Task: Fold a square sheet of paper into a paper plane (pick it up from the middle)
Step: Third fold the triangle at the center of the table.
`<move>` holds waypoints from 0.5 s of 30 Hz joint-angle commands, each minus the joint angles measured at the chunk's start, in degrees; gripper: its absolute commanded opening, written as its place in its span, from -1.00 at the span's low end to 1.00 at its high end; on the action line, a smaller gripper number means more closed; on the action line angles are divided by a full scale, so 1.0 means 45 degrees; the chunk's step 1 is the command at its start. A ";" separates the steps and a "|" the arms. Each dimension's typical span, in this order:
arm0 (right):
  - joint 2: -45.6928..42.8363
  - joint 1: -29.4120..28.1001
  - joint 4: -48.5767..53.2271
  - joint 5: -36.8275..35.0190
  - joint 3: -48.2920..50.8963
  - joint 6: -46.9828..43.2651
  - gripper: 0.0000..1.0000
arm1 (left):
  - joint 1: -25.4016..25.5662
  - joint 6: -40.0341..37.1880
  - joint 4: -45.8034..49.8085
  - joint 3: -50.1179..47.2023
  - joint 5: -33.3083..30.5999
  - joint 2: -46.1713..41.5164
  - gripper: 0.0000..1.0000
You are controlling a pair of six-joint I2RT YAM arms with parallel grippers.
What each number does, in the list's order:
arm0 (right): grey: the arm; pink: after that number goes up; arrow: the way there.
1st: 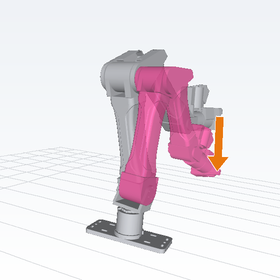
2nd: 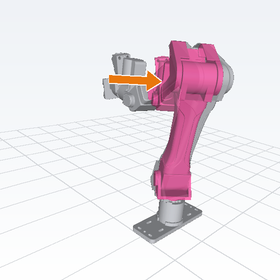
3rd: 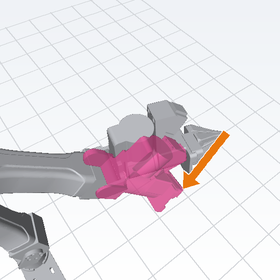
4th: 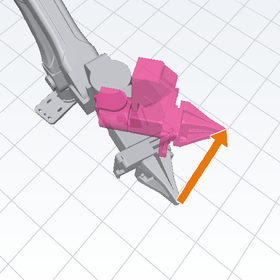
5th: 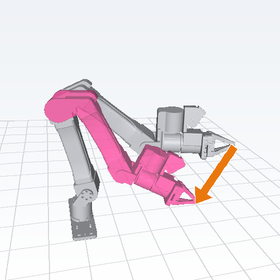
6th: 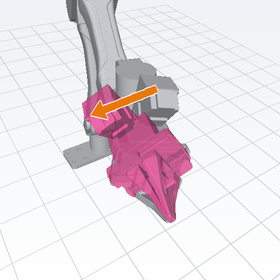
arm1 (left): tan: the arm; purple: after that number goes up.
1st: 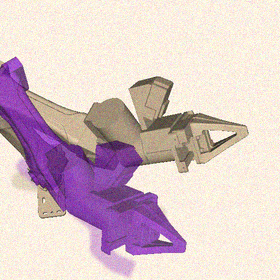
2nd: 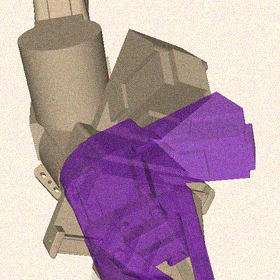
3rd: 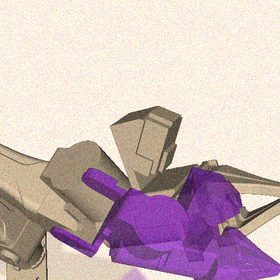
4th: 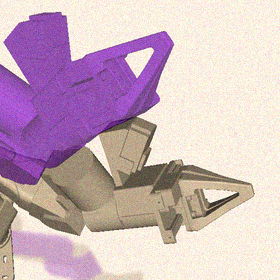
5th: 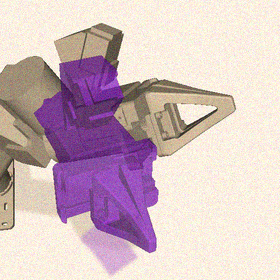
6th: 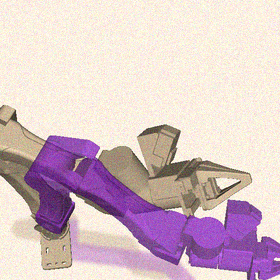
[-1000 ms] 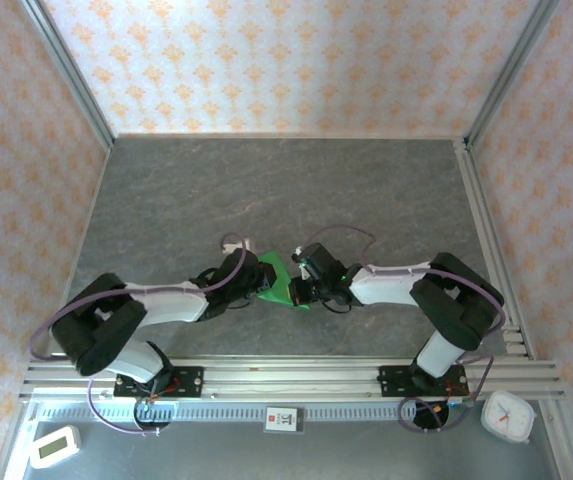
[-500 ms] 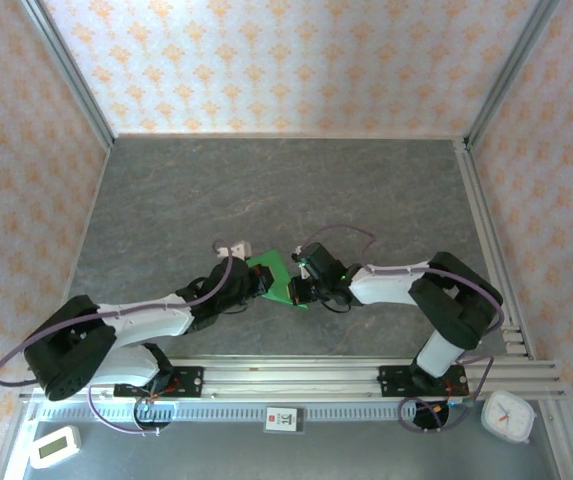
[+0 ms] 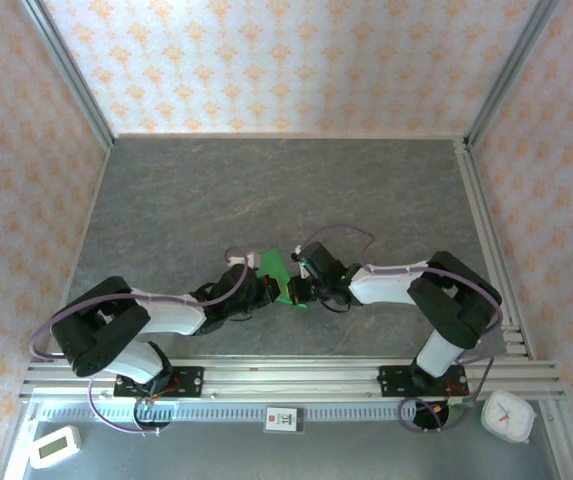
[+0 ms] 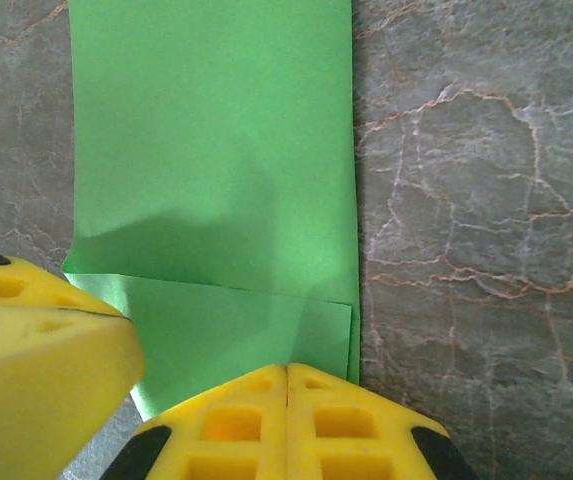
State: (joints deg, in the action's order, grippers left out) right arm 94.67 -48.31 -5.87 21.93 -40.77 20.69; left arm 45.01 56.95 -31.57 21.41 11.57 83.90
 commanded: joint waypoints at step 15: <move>0.0441 0.0054 0.0367 0.0046 0.0184 -0.0213 -1.00 | -0.0536 -0.0168 -0.0647 0.0371 0.0161 0.1839 -1.00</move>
State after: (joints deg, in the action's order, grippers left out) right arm 94.83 -48.29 -6.26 22.31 -40.77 20.69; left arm 43.44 55.53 -34.06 23.57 12.93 91.26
